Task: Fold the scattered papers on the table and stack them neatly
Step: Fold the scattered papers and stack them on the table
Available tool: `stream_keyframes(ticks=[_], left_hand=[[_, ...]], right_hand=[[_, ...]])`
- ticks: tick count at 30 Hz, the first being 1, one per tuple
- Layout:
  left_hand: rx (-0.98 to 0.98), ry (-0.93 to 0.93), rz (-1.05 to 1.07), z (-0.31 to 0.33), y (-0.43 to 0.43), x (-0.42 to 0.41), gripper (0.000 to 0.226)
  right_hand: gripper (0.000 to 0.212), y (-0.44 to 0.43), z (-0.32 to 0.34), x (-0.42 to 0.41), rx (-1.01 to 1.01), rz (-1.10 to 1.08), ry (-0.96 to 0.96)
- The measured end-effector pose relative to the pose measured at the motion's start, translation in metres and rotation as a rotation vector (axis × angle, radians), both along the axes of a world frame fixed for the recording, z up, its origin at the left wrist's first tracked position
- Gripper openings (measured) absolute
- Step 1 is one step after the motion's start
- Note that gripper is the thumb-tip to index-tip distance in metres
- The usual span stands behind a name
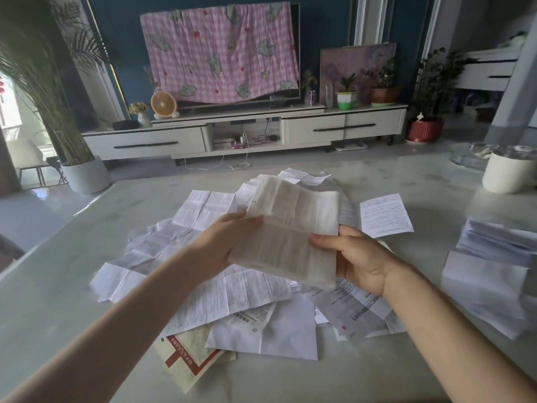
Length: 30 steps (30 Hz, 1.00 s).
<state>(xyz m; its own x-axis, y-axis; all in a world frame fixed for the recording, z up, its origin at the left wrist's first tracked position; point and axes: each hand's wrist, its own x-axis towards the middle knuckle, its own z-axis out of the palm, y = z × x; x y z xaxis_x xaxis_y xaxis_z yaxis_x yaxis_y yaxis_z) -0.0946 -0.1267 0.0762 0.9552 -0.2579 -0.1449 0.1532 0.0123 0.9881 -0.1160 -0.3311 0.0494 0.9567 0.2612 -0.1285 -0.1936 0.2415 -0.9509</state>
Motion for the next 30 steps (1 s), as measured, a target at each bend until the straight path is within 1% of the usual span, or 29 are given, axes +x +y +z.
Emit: stream_keyframes(ticks=[2,5,9,14,17,18,19,21,22,24,26,28,30], left_hand=[[-0.037,0.02,-0.015,0.0,0.001,0.0,0.016],[-0.044,0.021,-0.041,-0.001,0.004,0.0,0.025],[-0.084,0.072,-0.064,-0.003,0.008,0.0,0.033],[-0.173,0.167,-0.056,-0.008,0.007,0.003,0.027],[-0.191,0.215,-0.07,-0.008,0.005,0.003,0.038],[-0.174,0.226,-0.098,-0.008,0.003,0.002,0.041],[-0.132,0.209,-0.125,-0.008,0.002,0.0,0.036],[0.003,0.121,-0.125,-0.011,0.001,-0.001,0.017],[0.069,0.072,-0.105,-0.013,0.002,0.0,0.013],[0.143,-0.003,-0.079,-0.014,0.003,0.001,0.011],[0.176,-0.052,-0.101,-0.011,0.001,-0.003,0.008],[0.202,-0.094,-0.138,-0.007,-0.008,-0.008,0.007],[0.258,-0.155,-0.171,-0.005,-0.018,-0.013,0.007]], right_hand=[[0.019,-0.004,-0.001,0.001,-0.012,-0.005,-0.007],[0.022,-0.012,0.001,-0.001,-0.022,0.018,-0.002],[0.032,-0.019,0.006,-0.003,-0.018,0.043,-0.006],[0.038,-0.018,0.003,-0.004,-0.144,0.006,-0.056],[0.04,-0.018,0.002,-0.003,-0.21,-0.029,-0.12],[0.04,-0.019,0.001,-0.003,-0.23,-0.035,-0.132],[0.041,-0.018,0.001,-0.004,-0.257,-0.04,-0.139],[0.041,-0.019,0.004,-0.007,-0.317,-0.049,-0.144],[0.041,-0.019,0.007,-0.008,-0.342,-0.066,-0.156],[0.039,-0.022,0.015,-0.008,-0.389,-0.163,-0.234],[0.034,-0.02,0.024,-0.009,-0.447,-0.252,-0.338],[0.019,-0.011,0.027,-0.014,-0.544,-0.162,-0.399],[0.01,0.002,0.021,-0.017,-0.754,-0.044,-0.441]])
